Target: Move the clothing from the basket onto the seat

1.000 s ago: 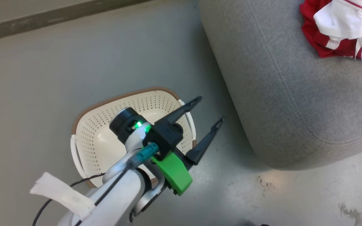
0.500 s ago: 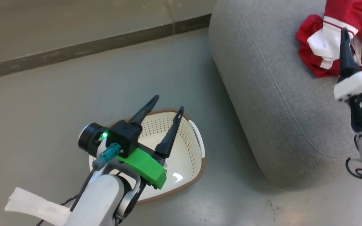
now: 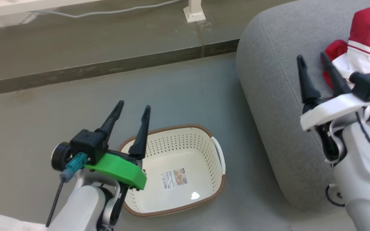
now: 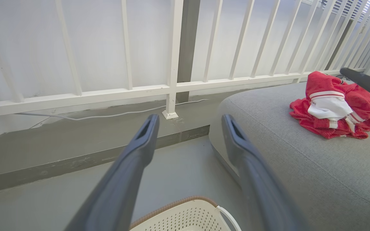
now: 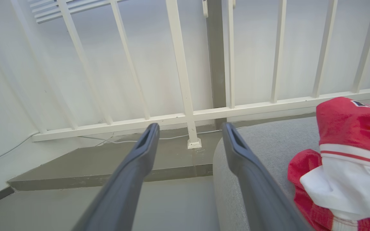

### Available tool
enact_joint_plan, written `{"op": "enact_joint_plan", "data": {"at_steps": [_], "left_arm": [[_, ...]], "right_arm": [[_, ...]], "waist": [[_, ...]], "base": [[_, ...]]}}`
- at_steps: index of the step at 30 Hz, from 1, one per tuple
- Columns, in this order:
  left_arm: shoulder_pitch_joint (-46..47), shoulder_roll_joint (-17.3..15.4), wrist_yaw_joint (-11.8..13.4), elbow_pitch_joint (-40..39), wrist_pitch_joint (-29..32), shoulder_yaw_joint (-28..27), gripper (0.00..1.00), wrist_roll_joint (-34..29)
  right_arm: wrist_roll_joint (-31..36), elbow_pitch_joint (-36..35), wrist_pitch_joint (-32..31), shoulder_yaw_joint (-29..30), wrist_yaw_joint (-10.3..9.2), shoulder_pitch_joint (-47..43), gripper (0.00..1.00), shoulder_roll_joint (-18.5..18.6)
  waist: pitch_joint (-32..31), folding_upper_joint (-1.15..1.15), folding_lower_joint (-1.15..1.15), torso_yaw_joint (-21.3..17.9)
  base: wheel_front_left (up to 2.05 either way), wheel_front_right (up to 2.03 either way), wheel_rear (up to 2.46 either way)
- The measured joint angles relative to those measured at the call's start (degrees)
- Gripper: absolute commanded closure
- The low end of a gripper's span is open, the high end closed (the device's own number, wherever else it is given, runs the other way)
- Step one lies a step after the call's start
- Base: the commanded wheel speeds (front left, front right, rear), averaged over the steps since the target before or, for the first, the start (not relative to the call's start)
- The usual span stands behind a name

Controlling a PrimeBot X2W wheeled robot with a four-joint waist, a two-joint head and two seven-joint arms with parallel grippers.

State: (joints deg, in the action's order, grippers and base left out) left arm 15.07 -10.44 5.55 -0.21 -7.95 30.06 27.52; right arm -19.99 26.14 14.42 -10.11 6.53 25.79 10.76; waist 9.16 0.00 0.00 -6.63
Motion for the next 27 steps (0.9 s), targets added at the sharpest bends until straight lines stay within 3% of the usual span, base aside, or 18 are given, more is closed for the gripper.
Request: {"op": "enact_joint_plan", "data": {"at_steps": [15, 27], "left_arm": [[-7.42, -1.45, 1.12, 3.49, -1.13, -5.93, 0.00, 0.55], [-12.07, -1.36, 1.29, 4.80, -1.10, -8.06, 0.00, 0.55]], "right_arm": [[2.07, -3.36, 0.00, -3.74, -0.09, -9.59, 0.00, -1.77], [2.22, -6.31, -0.19, -3.16, -3.11, -16.46, 0.00, -2.03]], "waist": [[-4.55, 0.00, 0.00, 1.85], [-7.77, 0.00, 0.00, 2.87]], "base": [[0.00, 0.00, 0.00], [0.00, 0.00, 0.00]]}}
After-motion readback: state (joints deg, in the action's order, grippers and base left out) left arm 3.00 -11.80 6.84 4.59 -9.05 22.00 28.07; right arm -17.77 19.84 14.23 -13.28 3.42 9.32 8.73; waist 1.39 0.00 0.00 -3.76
